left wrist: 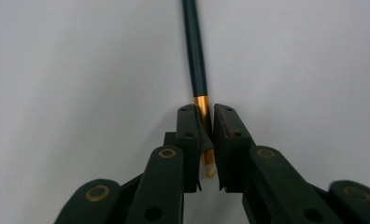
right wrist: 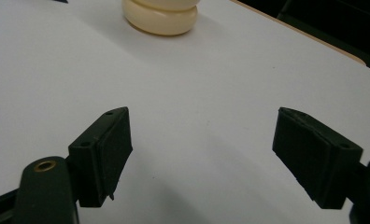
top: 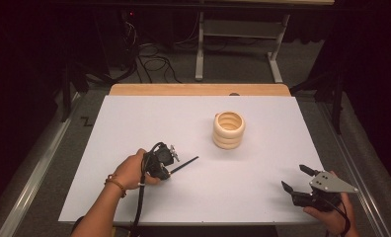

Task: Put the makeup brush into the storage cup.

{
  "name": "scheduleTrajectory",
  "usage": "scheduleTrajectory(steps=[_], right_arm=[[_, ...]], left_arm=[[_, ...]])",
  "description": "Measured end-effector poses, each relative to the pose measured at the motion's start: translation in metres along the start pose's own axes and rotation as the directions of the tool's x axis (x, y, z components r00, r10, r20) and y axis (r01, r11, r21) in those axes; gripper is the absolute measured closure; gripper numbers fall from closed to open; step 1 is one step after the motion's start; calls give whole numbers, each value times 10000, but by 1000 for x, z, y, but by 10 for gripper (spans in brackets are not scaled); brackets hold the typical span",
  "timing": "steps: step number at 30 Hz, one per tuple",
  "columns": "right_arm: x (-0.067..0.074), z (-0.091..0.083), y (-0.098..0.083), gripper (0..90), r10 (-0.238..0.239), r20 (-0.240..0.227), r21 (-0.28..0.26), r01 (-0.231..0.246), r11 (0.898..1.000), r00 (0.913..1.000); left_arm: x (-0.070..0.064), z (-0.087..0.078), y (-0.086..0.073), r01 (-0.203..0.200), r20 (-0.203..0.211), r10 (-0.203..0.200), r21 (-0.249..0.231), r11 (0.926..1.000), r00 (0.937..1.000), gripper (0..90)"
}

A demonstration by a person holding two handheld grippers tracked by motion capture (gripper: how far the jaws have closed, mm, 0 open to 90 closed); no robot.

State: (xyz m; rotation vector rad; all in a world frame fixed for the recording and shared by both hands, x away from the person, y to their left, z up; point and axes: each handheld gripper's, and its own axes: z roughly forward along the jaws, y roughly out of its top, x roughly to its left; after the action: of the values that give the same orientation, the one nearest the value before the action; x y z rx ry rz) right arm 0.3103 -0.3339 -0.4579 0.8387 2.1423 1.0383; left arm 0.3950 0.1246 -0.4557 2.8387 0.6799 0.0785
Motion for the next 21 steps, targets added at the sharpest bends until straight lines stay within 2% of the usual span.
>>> scheduleTrajectory(steps=[3,6,13,17,21], right_arm=[[1,1,0,205,-32,-45,13,32,10000,10000],[2,2,0,205,-32,-71,102,33,9999,10000],[4,4,0,206,-129,-147,202,132,9997,9998],[4,4,0,206,-121,-164,214,125,9997,9998],[4,5,0,206,-136,-187,259,141,9996,9997]], left_arm=[[-1,0,7,-295,-97,301,576,9979,9995,836],[-3,1,12,-499,-150,515,930,9944,9986,835],[-2,2,16,-671,-86,687,1238,9900,9976,832],[0,2,17,-530,33,530,1294,9902,9986,832],[1,2,19,-565,140,551,1369,9890,9984,840]])
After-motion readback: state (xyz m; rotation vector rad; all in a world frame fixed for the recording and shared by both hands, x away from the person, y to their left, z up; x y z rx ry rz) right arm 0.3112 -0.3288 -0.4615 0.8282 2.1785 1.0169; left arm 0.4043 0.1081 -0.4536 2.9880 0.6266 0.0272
